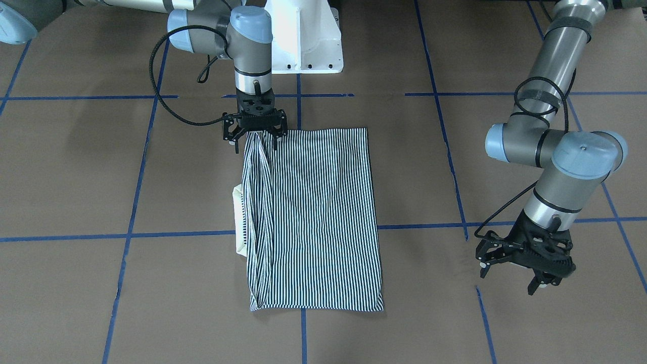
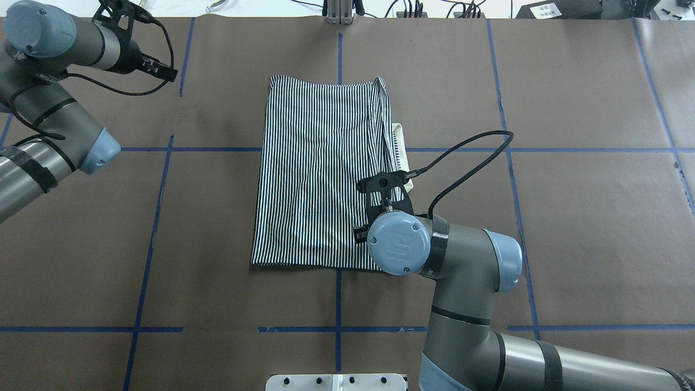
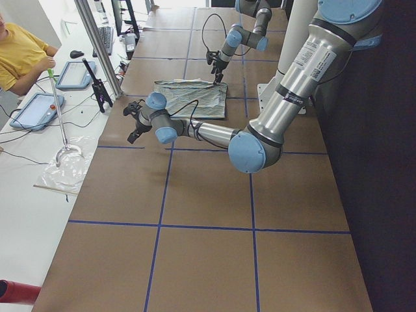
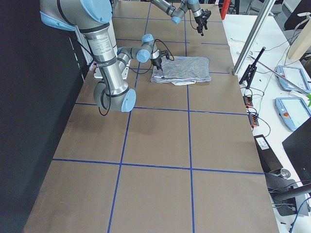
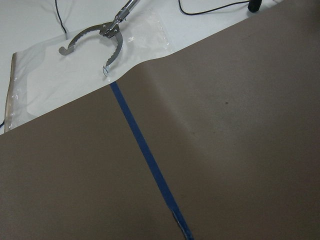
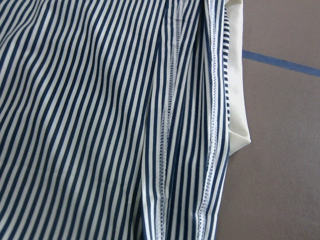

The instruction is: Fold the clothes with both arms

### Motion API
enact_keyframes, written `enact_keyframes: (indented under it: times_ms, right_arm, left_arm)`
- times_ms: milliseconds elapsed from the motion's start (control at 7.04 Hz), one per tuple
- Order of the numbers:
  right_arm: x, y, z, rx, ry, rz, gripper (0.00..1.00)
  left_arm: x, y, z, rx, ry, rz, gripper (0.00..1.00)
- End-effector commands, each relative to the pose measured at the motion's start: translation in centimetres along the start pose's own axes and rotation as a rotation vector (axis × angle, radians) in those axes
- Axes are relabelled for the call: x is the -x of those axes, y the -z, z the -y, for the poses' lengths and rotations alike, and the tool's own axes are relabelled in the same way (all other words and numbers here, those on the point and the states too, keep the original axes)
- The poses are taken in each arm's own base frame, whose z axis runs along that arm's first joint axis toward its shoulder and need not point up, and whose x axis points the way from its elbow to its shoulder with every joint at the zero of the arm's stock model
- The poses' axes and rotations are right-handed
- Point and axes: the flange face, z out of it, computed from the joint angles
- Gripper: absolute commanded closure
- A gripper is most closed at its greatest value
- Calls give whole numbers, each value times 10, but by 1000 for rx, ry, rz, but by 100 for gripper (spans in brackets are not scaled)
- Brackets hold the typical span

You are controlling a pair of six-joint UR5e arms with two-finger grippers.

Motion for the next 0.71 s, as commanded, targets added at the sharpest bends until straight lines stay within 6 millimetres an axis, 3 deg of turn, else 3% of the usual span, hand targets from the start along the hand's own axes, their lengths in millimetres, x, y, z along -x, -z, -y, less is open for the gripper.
enact_keyframes:
  times_ms: [0, 568]
  right_arm:
    - [0, -8, -2, 28, 25, -43, 0]
    - [-12, -17, -4, 68, 69, -97, 0]
  left_arm:
    - [1, -1, -1, 3, 2, 2, 0]
    - [0, -1, -2, 3, -1, 0, 0]
